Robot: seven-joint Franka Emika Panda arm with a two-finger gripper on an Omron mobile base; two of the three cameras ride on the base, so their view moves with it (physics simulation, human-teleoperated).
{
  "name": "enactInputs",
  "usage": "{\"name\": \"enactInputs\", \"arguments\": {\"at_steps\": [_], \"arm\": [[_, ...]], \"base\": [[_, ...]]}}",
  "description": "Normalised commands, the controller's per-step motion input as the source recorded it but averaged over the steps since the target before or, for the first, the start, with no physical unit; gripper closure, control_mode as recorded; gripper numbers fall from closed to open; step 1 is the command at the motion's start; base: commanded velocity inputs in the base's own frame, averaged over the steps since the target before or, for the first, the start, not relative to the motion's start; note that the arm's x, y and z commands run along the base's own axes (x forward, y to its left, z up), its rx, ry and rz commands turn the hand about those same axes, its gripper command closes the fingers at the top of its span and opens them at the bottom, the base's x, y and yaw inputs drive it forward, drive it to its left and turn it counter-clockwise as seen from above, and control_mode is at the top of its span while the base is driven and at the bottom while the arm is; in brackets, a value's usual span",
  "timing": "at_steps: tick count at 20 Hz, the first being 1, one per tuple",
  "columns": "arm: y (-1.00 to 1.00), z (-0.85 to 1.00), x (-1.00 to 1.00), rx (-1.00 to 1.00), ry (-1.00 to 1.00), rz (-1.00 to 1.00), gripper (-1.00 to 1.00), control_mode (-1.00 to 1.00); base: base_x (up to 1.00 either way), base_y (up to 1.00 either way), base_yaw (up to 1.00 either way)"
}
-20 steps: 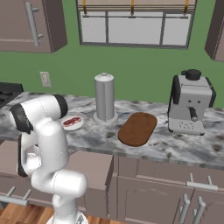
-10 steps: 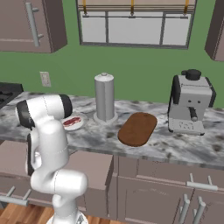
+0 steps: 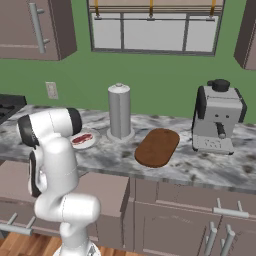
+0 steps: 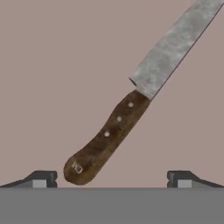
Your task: Pick up the knife from the drawer and place it on the cutting board. Then place the meat from the plate to the cutting board.
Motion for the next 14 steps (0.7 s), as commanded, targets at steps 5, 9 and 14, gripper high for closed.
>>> {"name": "enactInputs", "arguments": {"at_steps": [5,9,14], "arm": [[0.29,0.0,0.01,-0.01,0.04,-0.05,-1.0,-1.0],[0.31,-0.04,0.01,0.0,0.03,-0.05,-1.0,-1.0],[0.19,-0.22,0.03,0.0,0.0,-0.05,-1.0,-1.0]], "base": [[0.0,0.0,0.0],[0.0,0.0,0.0],[0.0,0.0,0.0]]}}
